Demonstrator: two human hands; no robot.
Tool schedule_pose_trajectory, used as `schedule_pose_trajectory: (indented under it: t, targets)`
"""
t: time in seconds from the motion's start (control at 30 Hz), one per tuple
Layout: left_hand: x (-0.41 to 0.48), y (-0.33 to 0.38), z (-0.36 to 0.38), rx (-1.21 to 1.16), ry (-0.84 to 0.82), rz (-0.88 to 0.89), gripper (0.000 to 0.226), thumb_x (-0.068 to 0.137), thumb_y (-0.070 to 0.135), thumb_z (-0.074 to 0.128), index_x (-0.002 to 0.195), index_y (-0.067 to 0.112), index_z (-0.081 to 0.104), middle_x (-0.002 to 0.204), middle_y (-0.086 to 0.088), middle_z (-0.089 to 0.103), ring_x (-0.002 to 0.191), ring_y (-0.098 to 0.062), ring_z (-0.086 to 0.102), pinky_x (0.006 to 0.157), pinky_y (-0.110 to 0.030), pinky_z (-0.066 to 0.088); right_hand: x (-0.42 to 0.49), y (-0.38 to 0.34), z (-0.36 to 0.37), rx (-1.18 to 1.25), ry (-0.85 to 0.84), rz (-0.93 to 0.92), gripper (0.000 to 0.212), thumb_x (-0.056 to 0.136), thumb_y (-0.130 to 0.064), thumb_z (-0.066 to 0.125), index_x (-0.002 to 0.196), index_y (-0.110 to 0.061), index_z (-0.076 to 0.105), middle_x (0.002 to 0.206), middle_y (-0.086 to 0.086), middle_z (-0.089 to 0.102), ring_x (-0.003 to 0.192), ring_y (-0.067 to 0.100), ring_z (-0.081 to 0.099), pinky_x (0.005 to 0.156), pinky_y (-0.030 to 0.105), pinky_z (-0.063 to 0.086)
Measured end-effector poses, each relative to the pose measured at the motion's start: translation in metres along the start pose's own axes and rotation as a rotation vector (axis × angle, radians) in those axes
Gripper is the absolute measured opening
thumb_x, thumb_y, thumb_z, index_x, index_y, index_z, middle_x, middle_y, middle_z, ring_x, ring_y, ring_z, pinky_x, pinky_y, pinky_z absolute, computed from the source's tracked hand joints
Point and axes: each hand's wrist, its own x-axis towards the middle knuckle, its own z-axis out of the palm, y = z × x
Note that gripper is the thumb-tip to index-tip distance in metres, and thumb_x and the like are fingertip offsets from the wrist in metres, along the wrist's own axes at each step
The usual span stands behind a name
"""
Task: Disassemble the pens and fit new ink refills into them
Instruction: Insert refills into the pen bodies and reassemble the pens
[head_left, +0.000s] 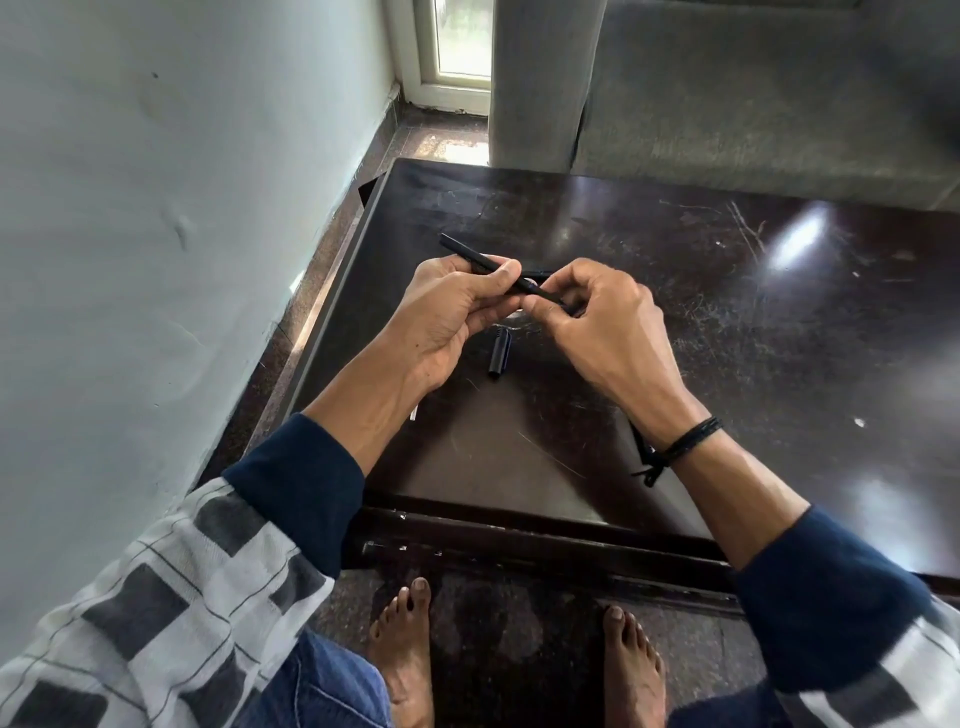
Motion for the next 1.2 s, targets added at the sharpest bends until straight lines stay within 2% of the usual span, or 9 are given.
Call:
schedule_pose_trajectory:
  t: [0.1,0.3,0.47,0.57,0.67,0.77,0.9,1.0,1.2]
  targets:
    - [-0.0008,-0.0001,0.0004,0.000,0.001,-0.003,0.007,0.091,0.002,0.069,0.096,-0.002,0.069,0.084,-0.012,0.074,0.072,-0.016,0.073,0.071,-0.022,0.060,0.0000,0.0002,-0.0013,0.003,0.000,0.001,0.018,0.090,-0.041,0.075,0.092,-0.025,0.068,0.075,-0.008,0.069,0.073,0.015,0.065,0.073,0.036,0.054]
    - [-0.0006,-0.0014,0.0008,0.004,-0.005,-0.009,0.003,0.091,0.002,0.069,0.093,0.000,0.070,0.082,-0.011,0.075,0.074,-0.018,0.074,0.071,-0.022,0.059,0.0007,-0.0002,-0.0031,0.011,-0.057,0.025,0.019,0.098,-0.042,0.064,0.092,-0.026,0.073,0.075,-0.007,0.073,0.075,0.019,0.070,0.076,0.043,0.057]
    - [0.0010,0.0004,-0.0006,-0.007,0.002,0.001,0.000,0.091,0.001,0.069,0.091,0.001,0.069,0.078,-0.009,0.074,0.071,-0.014,0.073,0.071,-0.021,0.060,0.0004,0.0005,-0.0020,0.016,-0.008,-0.002,0.022,0.089,-0.046,0.075,0.096,-0.027,0.068,0.077,-0.007,0.070,0.076,0.016,0.067,0.071,0.035,0.053]
    - [0.0011,-0.0005,-0.0009,-0.006,-0.003,-0.005,0.004,0.090,0.002,0.070,0.094,-0.001,0.069,0.080,-0.010,0.075,0.071,-0.016,0.073,0.071,-0.021,0.059,0.0001,0.0013,-0.0011,0.027,-0.005,-0.010,0.018,0.089,-0.040,0.076,0.093,-0.025,0.066,0.078,-0.007,0.071,0.076,0.015,0.068,0.073,0.039,0.056]
    - [0.0011,-0.0024,-0.0002,0.001,-0.009,-0.010,0.009,0.090,0.002,0.070,0.098,-0.003,0.069,0.085,-0.013,0.074,0.075,-0.019,0.074,0.075,-0.023,0.061,0.0007,0.0018,-0.0008,0.016,-0.034,0.007,0.016,0.095,-0.039,0.069,0.089,-0.025,0.067,0.073,-0.007,0.072,0.072,0.017,0.069,0.075,0.043,0.057]
    - [0.0014,-0.0021,-0.0004,0.001,-0.011,-0.011,0.012,0.091,0.002,0.070,0.101,-0.005,0.068,0.089,-0.016,0.073,0.079,-0.022,0.074,0.079,-0.025,0.061,0.0014,0.0014,-0.0014,0.025,-0.051,0.025,0.022,0.099,-0.043,0.061,0.086,-0.027,0.069,0.068,-0.009,0.072,0.070,0.016,0.069,0.075,0.043,0.057]
    - [0.0015,0.0004,-0.0010,-0.009,0.014,0.007,0.008,0.090,0.001,0.070,0.097,-0.003,0.069,0.086,-0.014,0.073,0.075,-0.018,0.073,0.075,-0.024,0.061,0.0005,0.0003,-0.0010,0.044,0.002,0.013,0.020,0.091,-0.047,0.072,0.092,-0.027,0.069,0.074,-0.010,0.070,0.072,0.012,0.068,0.072,0.037,0.055]
    - [0.0015,0.0003,-0.0014,-0.015,0.013,0.003,0.008,0.090,0.001,0.070,0.097,-0.004,0.068,0.083,-0.014,0.074,0.072,-0.018,0.073,0.073,-0.023,0.061,0.0010,0.0009,-0.0026,0.038,0.015,0.013,0.018,0.088,-0.041,0.078,0.091,-0.026,0.069,0.073,-0.012,0.068,0.070,0.011,0.066,0.071,0.037,0.055]
    - [0.0024,-0.0004,-0.0021,-0.013,-0.009,-0.009,0.012,0.090,0.002,0.070,0.100,-0.005,0.068,0.088,-0.017,0.075,0.079,-0.024,0.074,0.073,-0.023,0.060,0.0019,0.0003,-0.0045,0.015,-0.034,0.035,0.023,0.099,-0.043,0.062,0.087,-0.025,0.072,0.070,-0.004,0.073,0.069,0.021,0.070,0.074,0.045,0.058]
